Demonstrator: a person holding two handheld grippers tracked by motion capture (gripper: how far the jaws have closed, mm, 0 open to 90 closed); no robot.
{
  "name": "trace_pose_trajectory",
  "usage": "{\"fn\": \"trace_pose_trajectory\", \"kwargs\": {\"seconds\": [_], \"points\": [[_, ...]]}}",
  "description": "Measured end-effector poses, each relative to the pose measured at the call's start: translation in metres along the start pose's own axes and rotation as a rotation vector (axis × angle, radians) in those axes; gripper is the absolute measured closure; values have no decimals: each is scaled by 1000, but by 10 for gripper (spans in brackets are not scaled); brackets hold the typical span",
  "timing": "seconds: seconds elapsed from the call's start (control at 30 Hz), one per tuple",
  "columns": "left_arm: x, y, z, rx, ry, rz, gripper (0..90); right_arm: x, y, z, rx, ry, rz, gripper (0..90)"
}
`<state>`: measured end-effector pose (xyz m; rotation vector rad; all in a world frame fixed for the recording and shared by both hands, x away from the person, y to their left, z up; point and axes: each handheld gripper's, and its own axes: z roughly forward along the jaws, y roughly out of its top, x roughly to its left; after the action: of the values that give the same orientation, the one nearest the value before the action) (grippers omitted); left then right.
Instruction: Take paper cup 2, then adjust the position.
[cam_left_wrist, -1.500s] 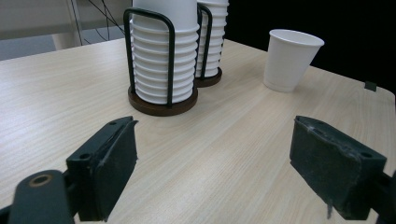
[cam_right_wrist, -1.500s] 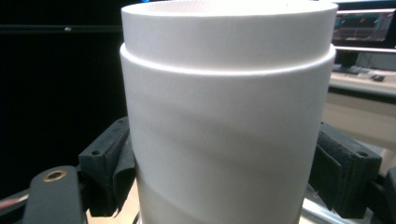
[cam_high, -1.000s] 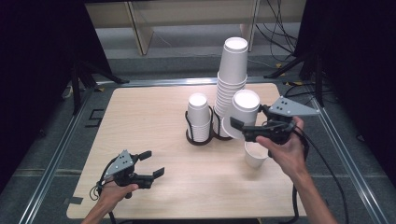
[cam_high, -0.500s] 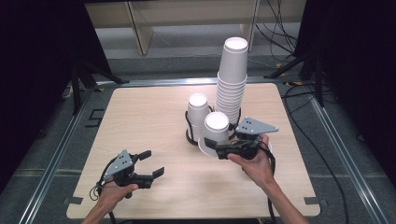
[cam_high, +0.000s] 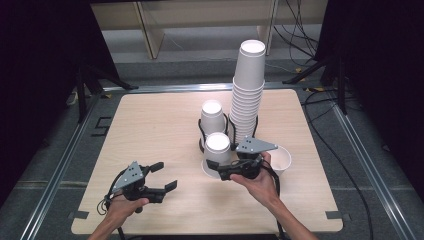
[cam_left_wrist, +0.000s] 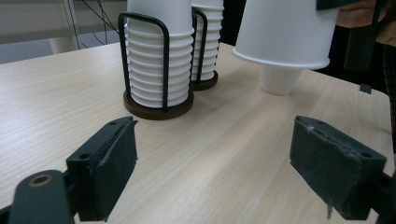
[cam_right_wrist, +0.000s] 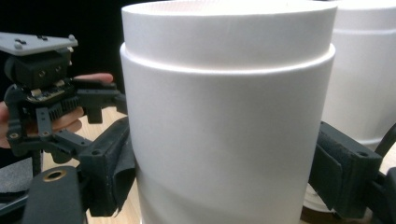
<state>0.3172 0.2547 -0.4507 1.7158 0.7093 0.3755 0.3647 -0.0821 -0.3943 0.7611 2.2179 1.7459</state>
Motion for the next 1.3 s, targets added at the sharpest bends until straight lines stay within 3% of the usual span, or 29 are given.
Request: {"fn": "trace_pose_trajectory", "kwargs": {"seconds": [0.2, 0.3, 0.4, 0.47, 0.53, 0.6, 0.77, 0.87, 1.0, 1.1, 1.13, 1.17, 1.23, 1.27, 1.3], "points": [[0, 0, 1, 2, -3, 1, 146, 0, -10, 7, 16, 2, -16, 190], [0, -1, 3, -15, -20, -1, 146, 2, -15, 11, 16, 29, -1, 189], [0, -1, 4, -12, -19, 0, 146, 4, -16, 12, 22, 16, -14, 189], [-1, 0, 2, 4, -6, 3, 146, 6, -16, 12, 32, 36, 20, 189], [-2, 0, 2, 3, -6, 6, 145, 5, -16, 12, 26, 28, 6, 189], [-2, 0, 2, 3, -8, 7, 145, 5, -16, 11, 22, 34, 26, 189], [-4, -1, 1, -4, -17, 10, 146, 6, -16, 14, 21, 35, 8, 189], [-5, -1, 3, -37, -41, 6, 145, 8, -16, 19, 21, 58, 8, 189], [-10, -1, 5, -16, -53, 22, 146, 12, -15, 22, 19, 54, -14, 189], [-15, -1, 8, -14, -69, 21, 145, 13, -16, 25, 4, 82, -8, 190], [-16, -1, 9, -8, -75, 26, 145, 15, -16, 25, 20, 96, 23, 189], [-16, -2, 12, -20, -90, 29, 145, 15, -16, 26, 5, 87, -10, 189], [-19, -2, 13, -2, -85, 29, 146, 18, -15, 27, 19, 102, 13, 189], [-19, -2, 15, -17, -102, 18, 146, 17, -15, 29, 0, 110, -24, 190], [-20, -2, 15, -18, -106, 23, 146, 19, -15, 30, 2, 113, -16, 189]]}}
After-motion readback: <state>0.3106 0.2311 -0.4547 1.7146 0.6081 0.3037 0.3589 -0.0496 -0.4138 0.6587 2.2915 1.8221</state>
